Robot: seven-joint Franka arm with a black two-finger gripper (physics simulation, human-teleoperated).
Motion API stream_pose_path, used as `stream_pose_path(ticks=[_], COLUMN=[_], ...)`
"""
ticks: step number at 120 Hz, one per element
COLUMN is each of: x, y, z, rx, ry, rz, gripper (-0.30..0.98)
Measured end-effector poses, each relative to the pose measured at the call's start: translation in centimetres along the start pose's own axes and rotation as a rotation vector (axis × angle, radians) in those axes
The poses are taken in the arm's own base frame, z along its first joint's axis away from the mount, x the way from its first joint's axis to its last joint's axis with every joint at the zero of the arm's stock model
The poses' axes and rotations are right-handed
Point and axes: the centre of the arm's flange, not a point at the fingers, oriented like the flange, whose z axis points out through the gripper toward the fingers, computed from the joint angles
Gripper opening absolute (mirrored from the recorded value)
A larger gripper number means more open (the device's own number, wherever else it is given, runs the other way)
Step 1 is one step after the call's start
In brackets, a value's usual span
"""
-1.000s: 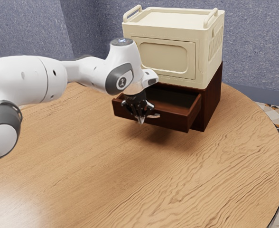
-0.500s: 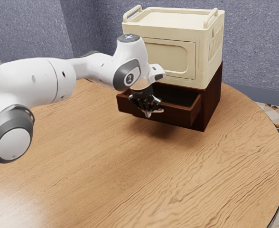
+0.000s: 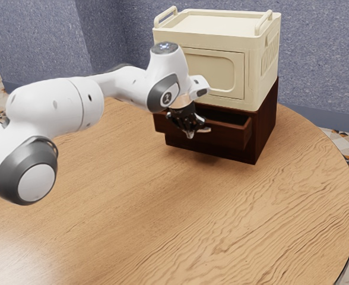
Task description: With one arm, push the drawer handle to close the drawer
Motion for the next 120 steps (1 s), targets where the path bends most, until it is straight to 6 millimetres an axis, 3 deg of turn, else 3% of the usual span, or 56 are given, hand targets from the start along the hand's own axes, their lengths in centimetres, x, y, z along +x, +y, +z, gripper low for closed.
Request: stream_pose_path(ticks=[77, 120], x=[3.9, 4.8], y=[-0.5, -0.2], z=[1.4, 2.7], rx=[-0.042, -0.05], ry=[0.137, 0.162], rz=[0.012, 0.036], gripper=[-0.1, -0.1])
